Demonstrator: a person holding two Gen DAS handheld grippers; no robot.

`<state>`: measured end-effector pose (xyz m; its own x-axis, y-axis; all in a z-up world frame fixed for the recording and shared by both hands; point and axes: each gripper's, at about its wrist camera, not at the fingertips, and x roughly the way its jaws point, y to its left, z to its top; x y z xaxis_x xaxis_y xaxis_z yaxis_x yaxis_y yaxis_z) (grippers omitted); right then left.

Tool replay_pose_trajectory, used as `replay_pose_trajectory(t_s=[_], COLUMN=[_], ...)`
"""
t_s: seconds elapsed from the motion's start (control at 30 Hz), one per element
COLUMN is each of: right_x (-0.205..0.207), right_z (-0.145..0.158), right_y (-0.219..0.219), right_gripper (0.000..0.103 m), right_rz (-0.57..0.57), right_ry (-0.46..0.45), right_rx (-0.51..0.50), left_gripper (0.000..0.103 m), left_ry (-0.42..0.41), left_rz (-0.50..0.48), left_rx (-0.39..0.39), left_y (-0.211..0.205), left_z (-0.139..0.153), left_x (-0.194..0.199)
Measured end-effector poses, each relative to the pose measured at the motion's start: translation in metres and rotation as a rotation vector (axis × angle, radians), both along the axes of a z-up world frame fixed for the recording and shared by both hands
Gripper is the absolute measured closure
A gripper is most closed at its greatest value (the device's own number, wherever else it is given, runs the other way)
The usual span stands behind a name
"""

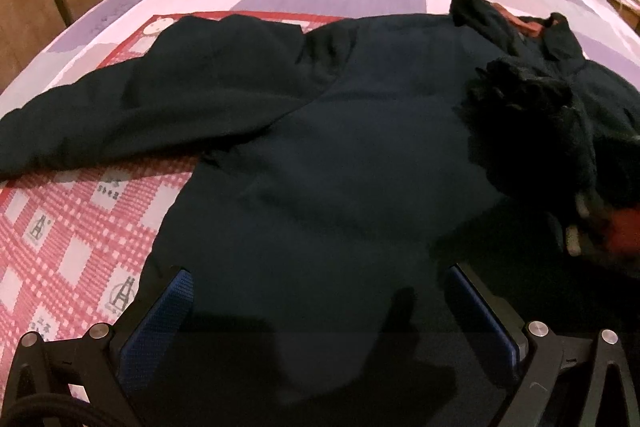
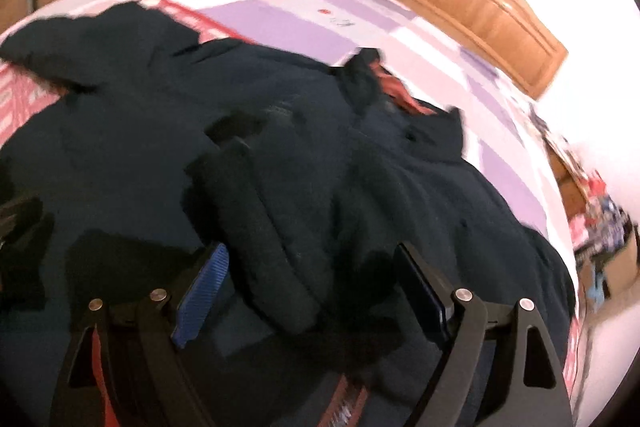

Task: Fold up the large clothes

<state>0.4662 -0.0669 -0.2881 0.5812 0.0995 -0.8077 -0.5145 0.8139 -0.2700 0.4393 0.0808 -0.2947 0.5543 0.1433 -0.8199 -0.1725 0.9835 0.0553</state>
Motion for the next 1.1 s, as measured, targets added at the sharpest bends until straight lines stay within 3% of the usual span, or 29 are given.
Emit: replay_pose_trajectory(t_s=[0.03,0.07,0.17,0.23,0.3,0.33,0.37,0.47,0.6,0.7,0.77,0.87,0.97,1.03,1.1], right_x=[0.007,0.011,0.011,0.007,0.007,0.006,0.004,0.004,-0.024,-0.044,-0.038,-0.017,-0.003,0.006,0.021], right_z=[-0.003,0.0,0.021,0.02,-0.006,-0.013,-0.012,0.007,0.054,0.074,0.072,0.062,0.058,0.047,0.009], right_y=[0.005,0.012,0.017,0.027,0.046,0.05,0.05,0.031,-0.027,-0.092,-0.133,-0.194,-0.24,-0.255,-0.254], right_gripper=[0.067,0.068,0.073,0.073,0.072,0.064,0.063,0.05,0.039,0.035,0.035,0.035,0.035,0.035,0.035], right_rz=[0.002,-0.013,-0.033,0.006,0.069,0.082,0.09,0.055,-0.009,-0.176,-0.299,-0.501,-0.687,-0.729,-0.684], right_ry=[0.021,0.011,-0.027,-0.01,0.085,0.094,0.081,0.13,0.011,-0.178,-0.199,-0.158,-0.195,-0.176,-0.036], right_rx=[-0.005,-0.012,0.13,0.161,0.089,0.069,0.08,0.213,0.318,0.196,0.125,0.115,0.113,0.126,0.096], left_gripper=[0.0,0.0,0.0,0.0,0.0,0.0,0.0,0.0,0.0,0.0,0.0,0.0,0.0,0.0,0.0], left_ry=[0.0,-0.001,-0.012,-0.015,-0.013,-0.011,-0.011,-0.018,-0.03,-0.065,-0.096,-0.134,-0.154,-0.12,-0.047], left_rz=[-0.001,-0.001,0.012,0.029,0.051,0.061,0.067,0.074,0.054,-0.005,-0.061,-0.153,-0.228,-0.242,-0.202], left_rx=[0.003,0.008,0.014,0.013,0.011,0.008,0.007,0.002,-0.014,0.0,0.0,0.002,0.011,0.013,0.077], left_y=[0.0,0.0,0.004,0.007,0.01,0.011,0.012,0.011,0.0,-0.023,-0.045,-0.083,-0.119,-0.136,-0.14], left_z=[0.0,0.0,0.001,0.0,-0.001,-0.002,-0.002,-0.001,0.004,0.015,0.025,0.039,0.046,0.037,0.01], left_x=[0.0,-0.001,-0.002,-0.001,0.0,0.001,0.002,0.006,0.016,0.028,0.04,0.061,0.087,0.113,0.141])
